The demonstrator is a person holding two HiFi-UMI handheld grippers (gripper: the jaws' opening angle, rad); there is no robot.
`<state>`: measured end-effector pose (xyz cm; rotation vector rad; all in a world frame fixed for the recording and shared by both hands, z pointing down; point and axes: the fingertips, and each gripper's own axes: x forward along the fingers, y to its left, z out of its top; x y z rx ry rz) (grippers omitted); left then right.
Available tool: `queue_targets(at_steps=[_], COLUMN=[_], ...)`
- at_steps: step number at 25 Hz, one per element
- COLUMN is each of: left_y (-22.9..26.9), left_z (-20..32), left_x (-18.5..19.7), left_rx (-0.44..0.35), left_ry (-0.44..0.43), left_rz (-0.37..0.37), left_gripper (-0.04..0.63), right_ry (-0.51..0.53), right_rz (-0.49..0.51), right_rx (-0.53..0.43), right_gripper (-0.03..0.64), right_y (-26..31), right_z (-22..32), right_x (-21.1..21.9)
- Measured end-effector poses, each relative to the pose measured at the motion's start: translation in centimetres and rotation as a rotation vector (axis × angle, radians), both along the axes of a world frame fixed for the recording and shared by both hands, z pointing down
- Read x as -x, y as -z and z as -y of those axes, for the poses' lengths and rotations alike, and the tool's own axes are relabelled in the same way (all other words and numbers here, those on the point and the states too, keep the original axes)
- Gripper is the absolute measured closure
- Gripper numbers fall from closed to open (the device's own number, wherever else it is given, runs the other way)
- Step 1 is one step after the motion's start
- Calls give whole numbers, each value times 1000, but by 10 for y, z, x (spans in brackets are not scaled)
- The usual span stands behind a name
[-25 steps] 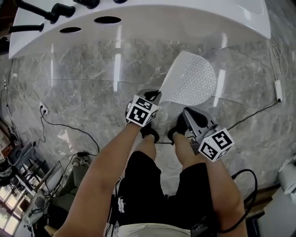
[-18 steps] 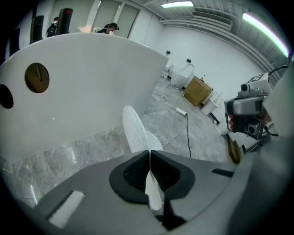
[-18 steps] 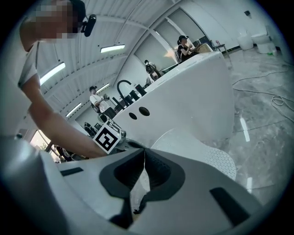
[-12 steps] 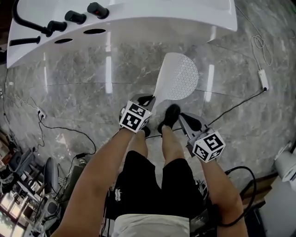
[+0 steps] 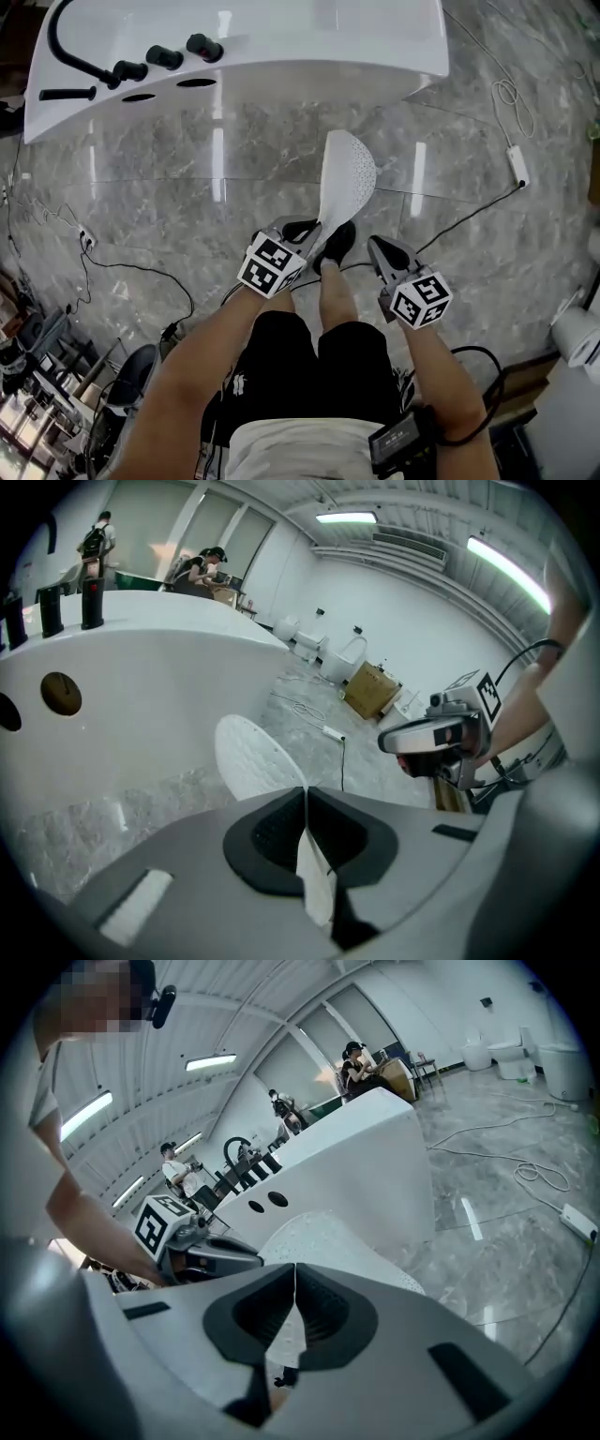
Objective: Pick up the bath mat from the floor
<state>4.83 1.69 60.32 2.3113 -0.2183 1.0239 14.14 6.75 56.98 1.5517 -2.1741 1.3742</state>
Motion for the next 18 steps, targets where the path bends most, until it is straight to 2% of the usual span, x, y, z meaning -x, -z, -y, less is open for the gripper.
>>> queue_targets(at_steps=[3,8,18], left_y=[24,63,130], left_z=[-5,-3,2], left_x=[0,7,28], left_rx=[-11,-26,-66], left_ry=[-5,43,93], left_rz=[-11,-21,-4], left_gripper=[583,583,583], right_ry=[14,34,51], right_rz=[1,13,42], right_rx=[3,-4,-24], right_gripper=[611,611,611], right_y=[10,30,80], right_z=[-5,-9,-6], right_x=[-3,-4,-2])
